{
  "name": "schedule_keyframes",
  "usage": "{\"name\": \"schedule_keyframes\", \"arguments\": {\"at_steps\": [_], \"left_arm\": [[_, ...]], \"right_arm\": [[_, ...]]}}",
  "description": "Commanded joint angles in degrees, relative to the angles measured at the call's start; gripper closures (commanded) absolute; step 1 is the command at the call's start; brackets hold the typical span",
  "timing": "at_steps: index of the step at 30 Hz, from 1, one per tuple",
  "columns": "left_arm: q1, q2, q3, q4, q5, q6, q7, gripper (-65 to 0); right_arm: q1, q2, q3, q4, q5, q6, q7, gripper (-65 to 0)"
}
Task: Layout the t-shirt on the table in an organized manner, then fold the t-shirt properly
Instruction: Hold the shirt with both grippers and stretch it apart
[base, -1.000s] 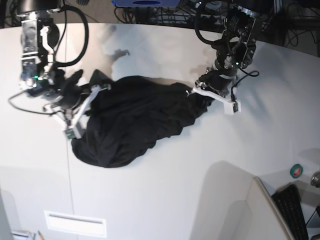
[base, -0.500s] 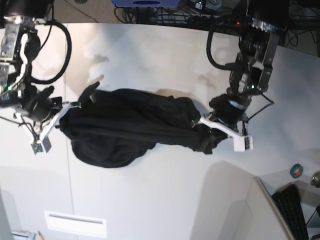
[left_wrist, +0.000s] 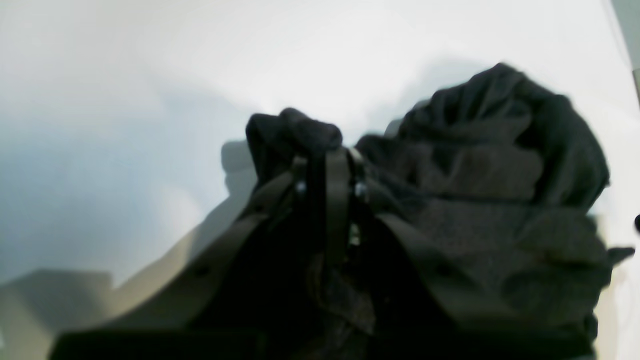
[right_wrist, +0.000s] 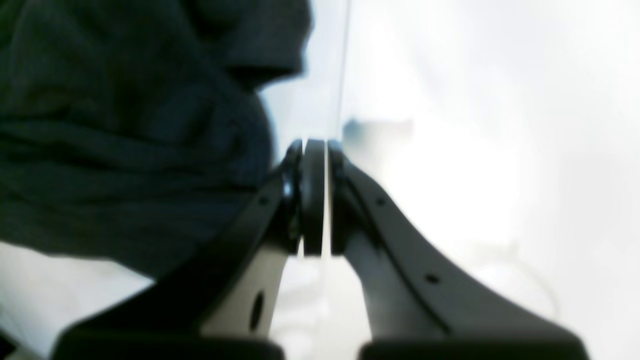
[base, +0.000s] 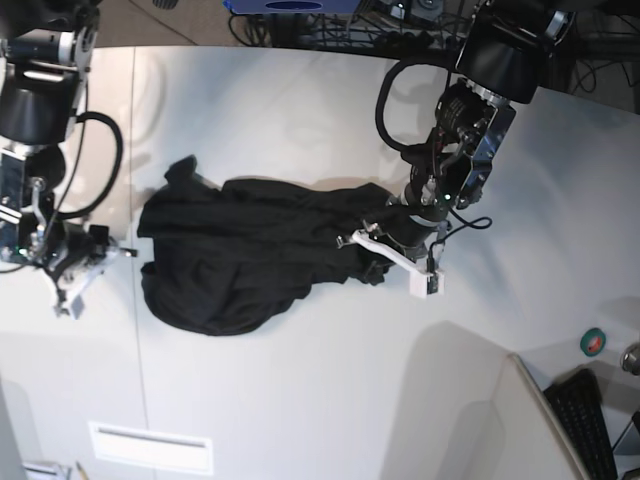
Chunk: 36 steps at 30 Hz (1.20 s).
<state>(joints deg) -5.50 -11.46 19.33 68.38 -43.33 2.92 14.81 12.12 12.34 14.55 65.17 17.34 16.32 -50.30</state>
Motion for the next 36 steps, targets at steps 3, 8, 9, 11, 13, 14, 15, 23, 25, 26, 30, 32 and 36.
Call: {"name": "schedule_keyframes", "arguments": {"at_steps": [3,8,9,11,13,14,15,23,25,26,30,32,36], "left_arm": [[-0.7,-0.1,-0.1,1.0,-0.1,-0.8,-1.0,0.0],[0.3,-0.4,-0.5,1.0,-0.1,-0.8,-1.0,0.0],[0.4,-0.4,-0.6,1.1,-0.1,-0.8,-1.0,0.0],[0.7,-0.4,-0.6,1.9,-0.1,-0.8,-1.0,0.0],[0.7,-1.2,0.0,2.8,-0.1,-0.8,-1.0,0.0],[0.8,-1.2,0.0,3.2,-0.1,-0.8,-1.0,0.0],[1.3,-1.3,0.0,3.6,-0.1,-0.8,-1.0,0.0],[1.9,-2.1,-0.1,4.5,-0.1,-0.8,-1.0,0.0],[1.9,-2.1,-0.1,4.5,-0.1,-0.8,-1.0,0.0],[1.9,-2.1,-0.1,4.5,-0.1,-0.8,-1.0,0.0],[1.9,-2.1,0.0,4.5,-0.1,-0.8,-1.0,0.0],[1.9,-2.1,0.0,4.5,-0.1,-0.8,-1.0,0.0],[1.9,-2.1,0.0,4.6,-0.1,-0.8,-1.0,0.0]], "right_arm": [[-2.8,1.4,0.4,9.5,0.9,0.2,0.9,-24.5],[-16.7,-3.3,-0.1,29.4,0.7,0.0,1.3,-27.3],[-18.3,-4.4,-0.1,30.4,0.6,0.0,1.3,-27.3],[-20.2,-6.5,-0.2,30.5,0.6,-0.1,1.3,-27.6],[-21.2,-8.3,-0.2,29.8,0.5,-0.2,1.3,-27.8],[-21.6,-9.0,-0.2,29.4,0.5,-0.8,1.4,-27.9],[-21.7,-9.7,-0.2,28.9,0.5,-2.5,1.4,-28.1],[-21.7,-9.7,-5.4,22.4,0.5,-6.4,7.4,-33.5],[-21.0,-9.7,-6.3,19.7,0.5,-7.8,8.2,-33.5],[-20.3,-9.7,-6.3,17.9,0.5,-8.9,8.3,-33.5],[-18.7,-9.7,-6.2,12.6,0.6,-9.9,9.8,-33.5],[-18.6,-9.7,-6.2,12.2,0.7,-9.9,10.5,-32.6],[-18.8,-8.8,-6.2,12.3,1.1,-6.8,10.6,-9.6]]}}
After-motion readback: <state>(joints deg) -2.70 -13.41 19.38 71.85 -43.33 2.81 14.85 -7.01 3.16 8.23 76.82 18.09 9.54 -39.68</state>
